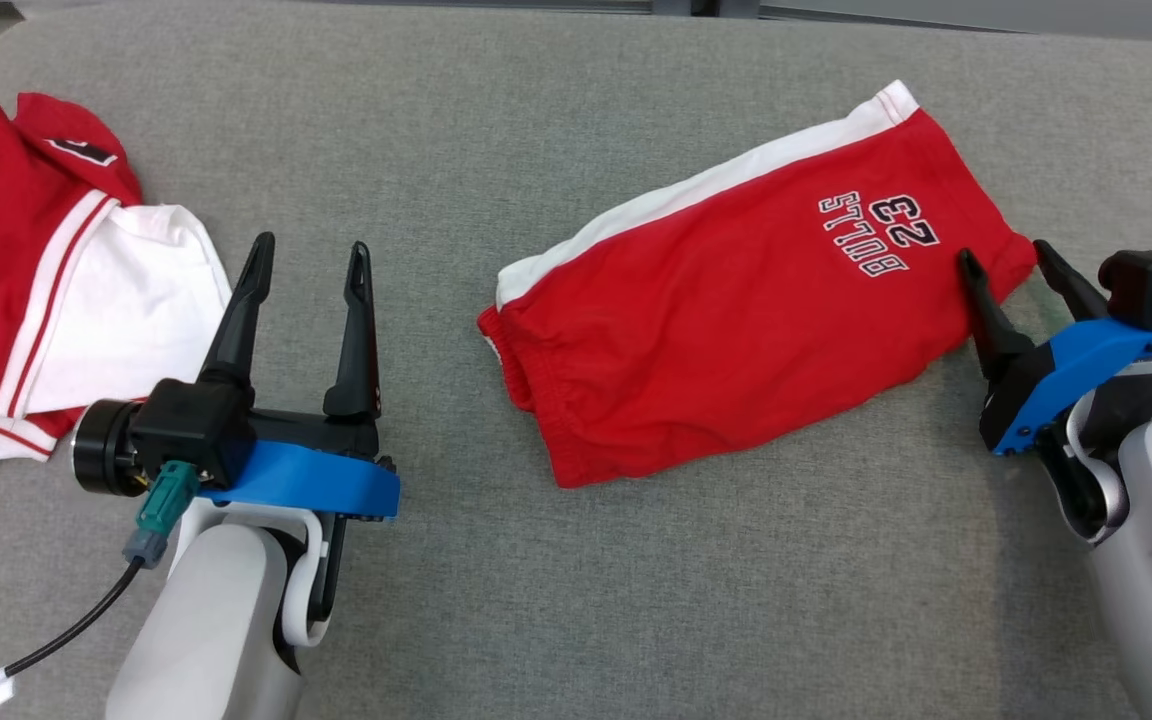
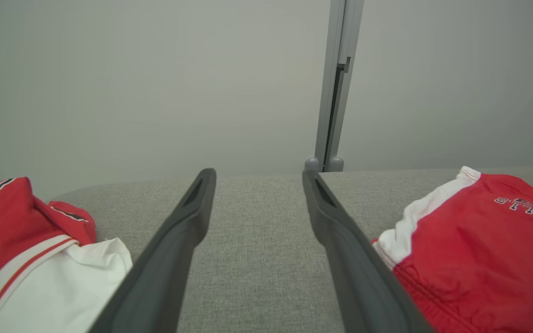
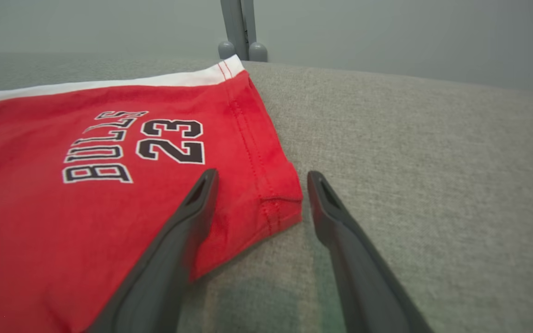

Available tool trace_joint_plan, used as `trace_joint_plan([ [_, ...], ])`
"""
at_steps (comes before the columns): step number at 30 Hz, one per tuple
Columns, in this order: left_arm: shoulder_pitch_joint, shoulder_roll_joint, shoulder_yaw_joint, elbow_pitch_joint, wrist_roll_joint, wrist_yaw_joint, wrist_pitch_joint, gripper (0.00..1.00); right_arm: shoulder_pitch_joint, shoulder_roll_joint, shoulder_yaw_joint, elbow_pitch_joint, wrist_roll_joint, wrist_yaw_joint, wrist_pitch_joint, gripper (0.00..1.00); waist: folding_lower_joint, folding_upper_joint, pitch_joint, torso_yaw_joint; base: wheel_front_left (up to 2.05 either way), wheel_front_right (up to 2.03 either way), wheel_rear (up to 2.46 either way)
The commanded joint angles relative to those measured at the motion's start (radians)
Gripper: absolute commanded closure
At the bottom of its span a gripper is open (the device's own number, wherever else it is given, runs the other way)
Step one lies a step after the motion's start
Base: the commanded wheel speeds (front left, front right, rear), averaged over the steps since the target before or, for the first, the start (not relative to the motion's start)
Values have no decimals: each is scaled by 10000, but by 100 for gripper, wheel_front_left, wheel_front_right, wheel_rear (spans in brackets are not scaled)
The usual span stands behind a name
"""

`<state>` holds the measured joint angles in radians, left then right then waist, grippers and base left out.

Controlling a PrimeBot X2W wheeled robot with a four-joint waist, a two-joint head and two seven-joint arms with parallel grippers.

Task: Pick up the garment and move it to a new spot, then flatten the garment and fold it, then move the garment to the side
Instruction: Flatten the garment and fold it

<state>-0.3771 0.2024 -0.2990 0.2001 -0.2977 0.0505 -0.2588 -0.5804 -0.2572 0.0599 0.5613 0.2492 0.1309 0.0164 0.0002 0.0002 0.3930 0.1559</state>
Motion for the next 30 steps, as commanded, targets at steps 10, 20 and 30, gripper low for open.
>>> trace_joint_plan([
  [10,23,-312,118,75,61,-161,-78,0,-1116,12,515,2001,689,0,853,0,-2,-2,-9,320,0,0,0],
  [20,173,-395,294,115,205,-329,-73,0,-1295,-101,1305,2355,1523,-3,686,100,-2,-2,-268,134,0,0,0],
  [30,540,-273,493,173,264,-362,-74,0,88,114,1229,1632,2117,-3,-830,100,-2,-2,-715,-537,0,0,0],
])
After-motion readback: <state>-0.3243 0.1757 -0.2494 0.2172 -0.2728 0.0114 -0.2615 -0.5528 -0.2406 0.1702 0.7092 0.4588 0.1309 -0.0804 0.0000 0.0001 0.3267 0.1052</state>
